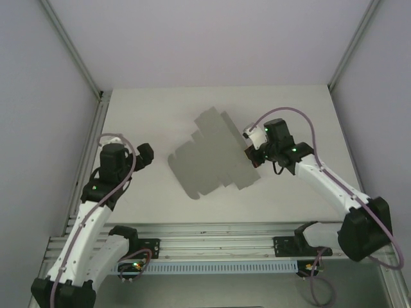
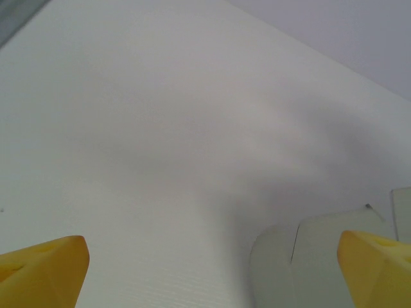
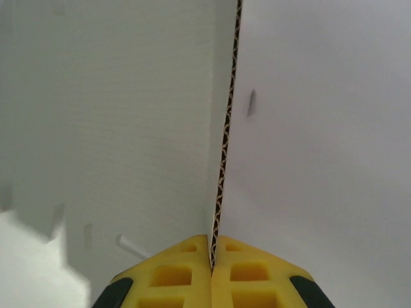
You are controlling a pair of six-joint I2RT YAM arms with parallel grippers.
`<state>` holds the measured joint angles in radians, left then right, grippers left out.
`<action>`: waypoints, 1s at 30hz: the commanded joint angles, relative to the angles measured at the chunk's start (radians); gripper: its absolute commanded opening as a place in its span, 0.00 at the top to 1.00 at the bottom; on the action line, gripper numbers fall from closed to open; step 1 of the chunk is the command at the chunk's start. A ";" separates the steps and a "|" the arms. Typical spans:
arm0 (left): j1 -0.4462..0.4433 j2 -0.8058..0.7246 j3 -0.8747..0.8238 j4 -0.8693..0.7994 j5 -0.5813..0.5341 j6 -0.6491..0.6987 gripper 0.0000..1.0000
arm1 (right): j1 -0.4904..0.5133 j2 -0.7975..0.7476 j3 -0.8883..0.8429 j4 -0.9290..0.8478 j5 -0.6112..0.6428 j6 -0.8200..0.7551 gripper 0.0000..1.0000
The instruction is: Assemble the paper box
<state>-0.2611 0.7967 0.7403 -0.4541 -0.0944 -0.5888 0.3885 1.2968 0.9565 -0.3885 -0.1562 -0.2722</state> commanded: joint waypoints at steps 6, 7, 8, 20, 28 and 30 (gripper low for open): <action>0.006 0.128 0.025 0.062 0.117 0.032 0.00 | 0.188 0.182 -0.084 0.490 0.427 -0.801 1.00; 0.006 0.136 0.026 0.072 0.136 0.032 0.00 | 0.202 0.210 -0.073 0.502 0.443 -0.836 1.00; 0.005 0.146 0.027 0.083 0.162 0.035 0.00 | 0.215 0.233 -0.063 0.507 0.457 -0.866 1.00; -0.041 0.446 0.179 0.372 0.644 -0.049 0.00 | 0.269 0.304 -0.042 0.597 0.437 -0.834 1.00; -0.103 0.643 0.297 0.363 0.713 -0.017 0.00 | 0.283 0.255 -0.044 0.580 0.431 -0.815 1.00; -0.109 0.672 0.301 0.372 0.741 -0.033 0.00 | 0.282 0.243 -0.039 0.566 0.433 -0.803 1.00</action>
<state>-0.3660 1.4445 1.0119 -0.1028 0.5720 -0.6094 0.6647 1.5856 0.8921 0.1764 0.2558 -1.0817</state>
